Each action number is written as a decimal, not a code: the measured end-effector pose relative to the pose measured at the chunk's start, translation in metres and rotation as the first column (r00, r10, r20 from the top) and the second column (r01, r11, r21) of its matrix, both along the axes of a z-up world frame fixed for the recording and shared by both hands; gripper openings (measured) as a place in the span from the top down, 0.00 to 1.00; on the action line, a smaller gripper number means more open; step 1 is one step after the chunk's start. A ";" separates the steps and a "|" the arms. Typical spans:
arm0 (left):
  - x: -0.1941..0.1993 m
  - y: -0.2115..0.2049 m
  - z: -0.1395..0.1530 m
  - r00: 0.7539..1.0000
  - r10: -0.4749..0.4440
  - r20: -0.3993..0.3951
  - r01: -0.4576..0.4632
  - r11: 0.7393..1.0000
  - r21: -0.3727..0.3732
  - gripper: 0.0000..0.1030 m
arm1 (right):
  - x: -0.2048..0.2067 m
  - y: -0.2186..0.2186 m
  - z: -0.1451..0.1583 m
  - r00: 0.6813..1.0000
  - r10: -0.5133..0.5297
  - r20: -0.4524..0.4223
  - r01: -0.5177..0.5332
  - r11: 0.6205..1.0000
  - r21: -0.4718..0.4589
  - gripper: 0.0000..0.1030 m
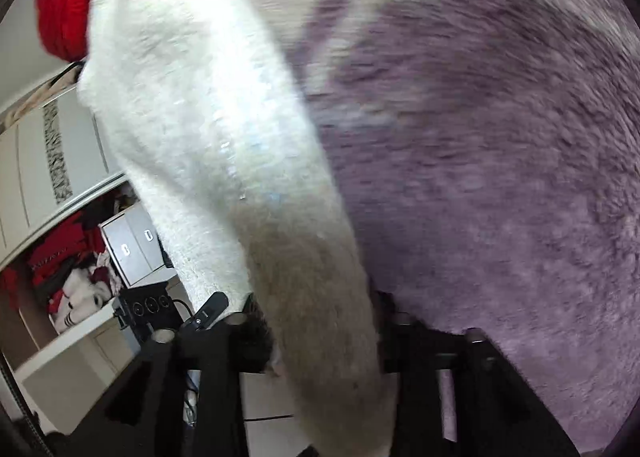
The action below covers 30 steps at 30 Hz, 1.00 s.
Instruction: Fold large clothes
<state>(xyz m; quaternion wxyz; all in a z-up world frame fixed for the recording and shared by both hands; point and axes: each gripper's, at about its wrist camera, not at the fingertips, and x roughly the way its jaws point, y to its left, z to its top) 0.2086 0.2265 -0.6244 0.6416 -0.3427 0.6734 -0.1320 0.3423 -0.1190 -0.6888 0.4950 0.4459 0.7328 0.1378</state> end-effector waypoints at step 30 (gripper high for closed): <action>0.021 -0.059 0.143 0.996 -0.042 0.080 0.046 0.997 -0.058 0.86 | -0.098 0.083 0.105 0.995 -0.016 -0.098 0.043 0.960 0.276 0.82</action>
